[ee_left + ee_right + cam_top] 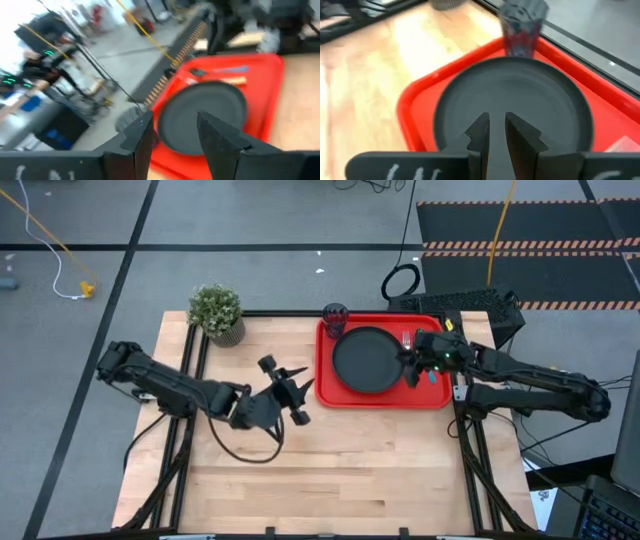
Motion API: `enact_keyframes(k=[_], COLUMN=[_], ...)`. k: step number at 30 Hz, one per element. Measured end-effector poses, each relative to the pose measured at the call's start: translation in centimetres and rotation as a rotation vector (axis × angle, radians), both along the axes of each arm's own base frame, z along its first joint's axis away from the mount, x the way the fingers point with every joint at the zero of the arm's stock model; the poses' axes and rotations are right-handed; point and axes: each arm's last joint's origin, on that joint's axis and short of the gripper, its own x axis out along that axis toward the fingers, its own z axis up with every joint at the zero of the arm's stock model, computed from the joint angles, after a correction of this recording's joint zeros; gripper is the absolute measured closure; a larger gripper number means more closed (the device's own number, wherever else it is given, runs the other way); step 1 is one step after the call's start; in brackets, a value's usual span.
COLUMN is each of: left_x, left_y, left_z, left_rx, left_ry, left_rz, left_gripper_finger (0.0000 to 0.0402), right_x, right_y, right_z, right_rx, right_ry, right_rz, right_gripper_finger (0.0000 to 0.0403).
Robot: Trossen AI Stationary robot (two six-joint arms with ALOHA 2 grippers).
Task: Pick and place plate/cup/fork/spoon on tray
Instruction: Return to Home Position
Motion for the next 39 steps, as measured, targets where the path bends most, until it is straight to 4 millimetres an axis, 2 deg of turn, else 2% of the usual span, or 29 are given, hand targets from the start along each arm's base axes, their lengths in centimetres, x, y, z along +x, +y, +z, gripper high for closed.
enact_keyframes(k=[9, 16, 27, 39], left_x=[-0.4, -1.3, -3.6, -6.3], left_y=[1.6, 2.6, 5.4, 6.9], left_z=[-0.8, -3.6, -6.7, -8.1], left_rx=[-0.069, -0.075, -0.170, -0.221], left_ry=[0.076, 0.100, 0.037, -0.066], left_rz=[-0.015, 0.013, -0.059, -0.122], left_gripper_finger=[0.0247, 0.0247, 0.0248, 0.0248], right_x=[-0.2, -0.2, 0.4, -0.1], right_y=[2.0, 2.9, 3.2, 3.4], right_z=[0.8, 0.6, -2.5, -6.2], right_rx=[-0.102, -0.193, -0.378, -0.527], right_ry=[-0.083, -0.119, -0.167, -0.290], right_rz=[0.167, 0.273, 0.366, 0.434], right_gripper_finger=[0.0348, 0.0348, 0.0348, 0.0348])
